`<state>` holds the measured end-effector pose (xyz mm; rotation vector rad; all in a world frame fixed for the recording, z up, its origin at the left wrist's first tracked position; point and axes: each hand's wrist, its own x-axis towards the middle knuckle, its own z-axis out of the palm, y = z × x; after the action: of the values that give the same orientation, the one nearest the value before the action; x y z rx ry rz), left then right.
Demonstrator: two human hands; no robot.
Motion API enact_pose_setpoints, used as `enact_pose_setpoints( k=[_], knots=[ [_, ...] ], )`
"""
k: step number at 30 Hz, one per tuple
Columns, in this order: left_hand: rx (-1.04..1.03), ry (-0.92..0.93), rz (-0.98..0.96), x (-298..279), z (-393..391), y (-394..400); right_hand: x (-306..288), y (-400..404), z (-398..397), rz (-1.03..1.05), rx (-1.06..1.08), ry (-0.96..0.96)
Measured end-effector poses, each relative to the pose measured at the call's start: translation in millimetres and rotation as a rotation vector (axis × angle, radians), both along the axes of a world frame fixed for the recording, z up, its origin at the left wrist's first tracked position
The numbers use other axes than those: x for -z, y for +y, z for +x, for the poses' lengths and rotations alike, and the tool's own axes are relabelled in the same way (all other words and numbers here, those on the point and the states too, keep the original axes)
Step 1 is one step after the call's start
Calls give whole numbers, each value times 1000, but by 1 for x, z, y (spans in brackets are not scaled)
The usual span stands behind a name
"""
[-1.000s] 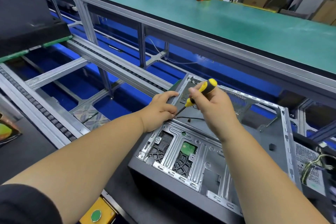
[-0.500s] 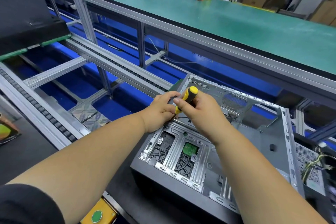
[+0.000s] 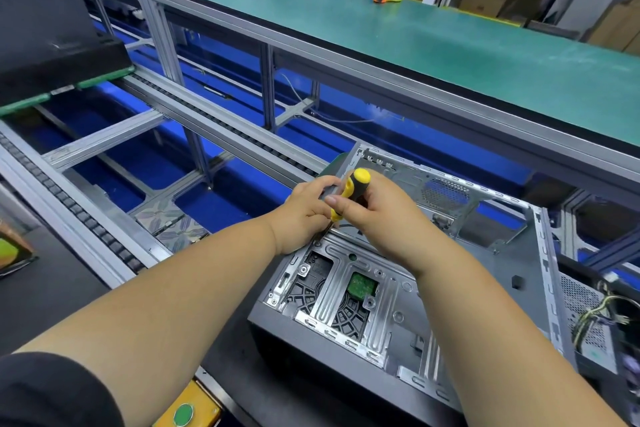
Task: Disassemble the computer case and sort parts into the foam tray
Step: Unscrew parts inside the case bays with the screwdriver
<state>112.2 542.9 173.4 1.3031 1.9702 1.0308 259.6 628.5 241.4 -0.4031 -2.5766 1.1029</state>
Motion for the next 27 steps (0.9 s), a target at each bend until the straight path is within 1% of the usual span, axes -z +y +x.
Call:
enact_pose_setpoints(
  k=[3,5,7,9,13,15,17,20,22,24,27],
  knots=[
    [-12,18,-4,-4,2,0,-3,-2,-1,27,-28,-36],
    [-18,48,2,-5,3,1,-4,-2,-4,56,5,-12],
    [-33,65,22,-4,4,3,-6,-4,-6,36,56,36],
    [-36,38,42,-4,6,2,-7,-5,-6,-2,59,72],
    [-47,-11,46,-10,10,0,-7,-2,-5,-51,13,78],
    [-61,-61,57,-12,13,-2,-7,2,-5,-137,-32,84],
    [-67,-114,53,-13,13,-4,-7,3,-5,-277,-111,84],
    [-31,-40,-42,-12,12,-4,-1,0,-5,-443,-222,87],
    [-49,-63,-9,-18,15,-2,6,-6,-7,-604,-264,142],
    [-66,-36,-11,-20,16,0,13,-12,-10,-757,-266,201],
    [-61,22,-74,-14,12,-3,23,-21,-19,-848,-227,266]
  ],
)
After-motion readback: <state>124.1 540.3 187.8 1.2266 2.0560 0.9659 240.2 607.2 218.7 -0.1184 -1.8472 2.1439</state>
